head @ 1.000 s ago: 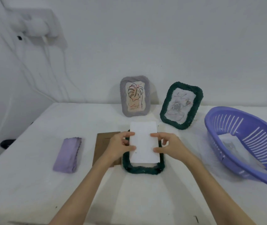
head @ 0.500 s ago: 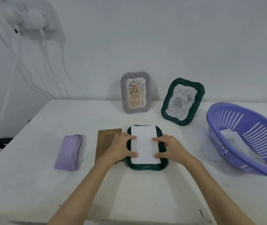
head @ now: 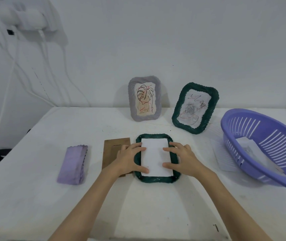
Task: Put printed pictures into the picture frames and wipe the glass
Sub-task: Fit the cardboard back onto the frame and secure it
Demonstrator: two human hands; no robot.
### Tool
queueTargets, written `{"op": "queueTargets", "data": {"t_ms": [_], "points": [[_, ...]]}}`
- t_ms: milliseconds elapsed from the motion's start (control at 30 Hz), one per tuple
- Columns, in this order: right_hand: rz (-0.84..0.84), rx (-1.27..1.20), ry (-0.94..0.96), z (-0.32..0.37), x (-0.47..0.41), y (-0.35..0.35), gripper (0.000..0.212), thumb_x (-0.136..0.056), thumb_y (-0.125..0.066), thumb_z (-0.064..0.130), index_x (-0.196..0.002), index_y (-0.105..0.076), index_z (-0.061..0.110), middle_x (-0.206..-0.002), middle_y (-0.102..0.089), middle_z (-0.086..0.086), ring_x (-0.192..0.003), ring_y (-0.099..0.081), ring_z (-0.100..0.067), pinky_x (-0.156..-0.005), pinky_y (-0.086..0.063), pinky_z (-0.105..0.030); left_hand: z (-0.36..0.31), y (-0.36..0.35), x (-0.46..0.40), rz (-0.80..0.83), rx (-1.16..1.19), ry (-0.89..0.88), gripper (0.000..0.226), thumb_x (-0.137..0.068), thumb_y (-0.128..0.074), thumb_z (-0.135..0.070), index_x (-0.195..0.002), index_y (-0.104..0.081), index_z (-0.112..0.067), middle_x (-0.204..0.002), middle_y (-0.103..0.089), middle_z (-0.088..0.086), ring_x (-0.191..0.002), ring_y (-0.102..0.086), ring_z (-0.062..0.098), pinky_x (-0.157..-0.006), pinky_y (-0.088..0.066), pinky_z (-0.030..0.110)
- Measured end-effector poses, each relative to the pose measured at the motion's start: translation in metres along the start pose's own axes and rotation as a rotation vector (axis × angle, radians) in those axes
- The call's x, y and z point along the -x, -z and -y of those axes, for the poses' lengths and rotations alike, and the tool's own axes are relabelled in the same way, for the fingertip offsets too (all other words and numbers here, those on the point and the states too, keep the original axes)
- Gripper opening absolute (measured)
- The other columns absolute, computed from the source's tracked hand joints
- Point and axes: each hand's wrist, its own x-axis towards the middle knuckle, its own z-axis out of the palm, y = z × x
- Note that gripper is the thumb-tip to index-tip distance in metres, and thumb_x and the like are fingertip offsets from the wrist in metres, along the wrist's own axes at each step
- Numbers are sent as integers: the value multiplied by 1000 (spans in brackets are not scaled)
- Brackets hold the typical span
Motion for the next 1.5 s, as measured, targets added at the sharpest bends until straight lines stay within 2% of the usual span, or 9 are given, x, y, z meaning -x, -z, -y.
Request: {"op": "queueTargets", "data": {"t_ms": [267,500,600,767,867,1133,1233,1367,1500], "points": [[24,14,-6,-5,-2,-6,58,-79,-66,47,-131,-46,32,-148,-30,9,-117,-28,-18,-105,-29,-33,3,-2,-2,15,-22,-2,86,-68,-75,-48,-141,-33,-30,-153,-18,-14,-137,-11,20,-113,-12,41],[-262,-129,-120,-7,-27,10,45,-85,-63,33,-128,-52,24,-130,-51,-8,-120,-36,-28,-99,-31,-35,0,-8,-10,-111,-33,2,76,-74,-61,-62,-140,-31,-37,-154,-14,-15,-141,-6,20,-113,-6,44],[-225,-145,-197,-7,-38,11,50,-84,-62,37,-130,-49,23,-124,-51,-10,-119,-37,-27,-97,-34,-36,1,-11,-11,-98,-53,5,75,-74,-58,-64,-139,-32,-38,-155,-12,-14,-141,-5,19,-113,-5,43],[-188,-98,-185,-8,-33,1,53,-84,-62,40,-132,-47,26,-129,-49,-8,-118,-34,-29,-99,-34,-38,18,-8,-7,-625,-26,323,81,-80,-54,-60,-142,-27,-15,-156,-14,5,-141,-11,27,-113,-14,47],[-190,-71,-169,-10,-30,-7,49,-83,-63,40,-129,-52,27,-132,-46,-6,-118,-34,-29,-99,-34,-37,33,-13,0,-685,55,498,87,-72,-67,-55,-132,-35,-2,-152,-18,16,-141,-12,31,-114,-14,45],[-207,-71,-165,-13,-31,-11,48,-82,-64,41,-127,-54,28,-130,-47,-5,-117,-34,-27,-99,-34,-36,38,-17,3,-829,273,402,53,-73,-74,-34,-106,-54,1,-139,-39,17,-135,-27,28,-112,-23,36],[-316,-143,-98,-9,-28,-7,51,-81,-66,40,-129,-51,32,-128,-50,-1,-112,-37,-22,-98,-34,-32,25,3,9,-920,371,343,49,-74,-74,-30,-106,-51,-1,-128,-43,11,-109,-42,14,-87,-33,17],[-219,-480,102,24,-19,8,49,-83,-64,36,-128,-46,43,-109,-61,8,-71,-43,-5,-71,-41,-12,-5,32,6,-989,450,198,47,-71,-77,-31,-102,-52,-6,-123,-39,4,-95,-43,7,-76,-27,4],[-145,-613,229,41,-16,17,50,-83,-67,26,-128,-50,38,-102,-67,10,-65,-41,-7,-60,-38,-10,-43,35,-6,-827,548,124,51,-69,-78,-35,-104,-52,-9,-114,-37,-2,-90,-44,4,-76,-30,6]]}}
